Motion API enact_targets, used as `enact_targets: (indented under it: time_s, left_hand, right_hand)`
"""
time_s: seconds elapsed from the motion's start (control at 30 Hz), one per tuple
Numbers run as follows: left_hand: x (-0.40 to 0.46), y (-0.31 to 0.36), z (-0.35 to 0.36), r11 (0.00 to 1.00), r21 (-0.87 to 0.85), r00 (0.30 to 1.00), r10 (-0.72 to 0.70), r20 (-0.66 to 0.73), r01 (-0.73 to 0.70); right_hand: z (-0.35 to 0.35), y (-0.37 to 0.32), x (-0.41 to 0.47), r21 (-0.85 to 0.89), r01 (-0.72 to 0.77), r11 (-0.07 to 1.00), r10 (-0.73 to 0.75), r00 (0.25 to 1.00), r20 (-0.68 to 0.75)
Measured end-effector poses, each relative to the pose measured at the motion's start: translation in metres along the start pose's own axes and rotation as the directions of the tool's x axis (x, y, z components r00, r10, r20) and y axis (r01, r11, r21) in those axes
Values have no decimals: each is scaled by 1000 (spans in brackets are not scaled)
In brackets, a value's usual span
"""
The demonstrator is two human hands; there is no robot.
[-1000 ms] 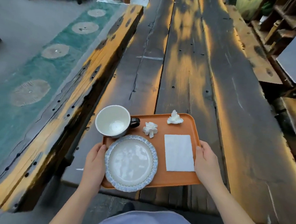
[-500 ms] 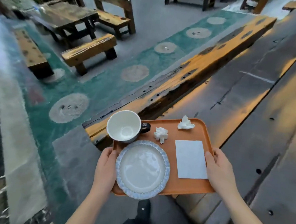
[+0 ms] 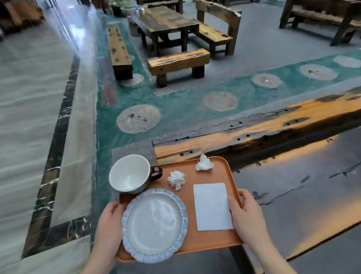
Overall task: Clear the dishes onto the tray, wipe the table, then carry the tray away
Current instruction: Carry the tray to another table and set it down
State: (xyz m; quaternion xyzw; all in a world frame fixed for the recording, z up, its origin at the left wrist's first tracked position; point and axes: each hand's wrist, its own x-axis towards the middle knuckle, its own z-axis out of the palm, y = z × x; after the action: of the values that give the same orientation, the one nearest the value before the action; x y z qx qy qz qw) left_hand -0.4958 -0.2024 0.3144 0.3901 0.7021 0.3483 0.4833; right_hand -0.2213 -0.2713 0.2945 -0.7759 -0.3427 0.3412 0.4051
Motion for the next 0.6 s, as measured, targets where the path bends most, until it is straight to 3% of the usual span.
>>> enact_targets:
  time_s: [0.6]
  left_hand:
    - [150,-9,-207,987,-160,990,-20,-140,-2]
  right_hand:
    - [239,-131,19,-86,111,990,-92,976,200]
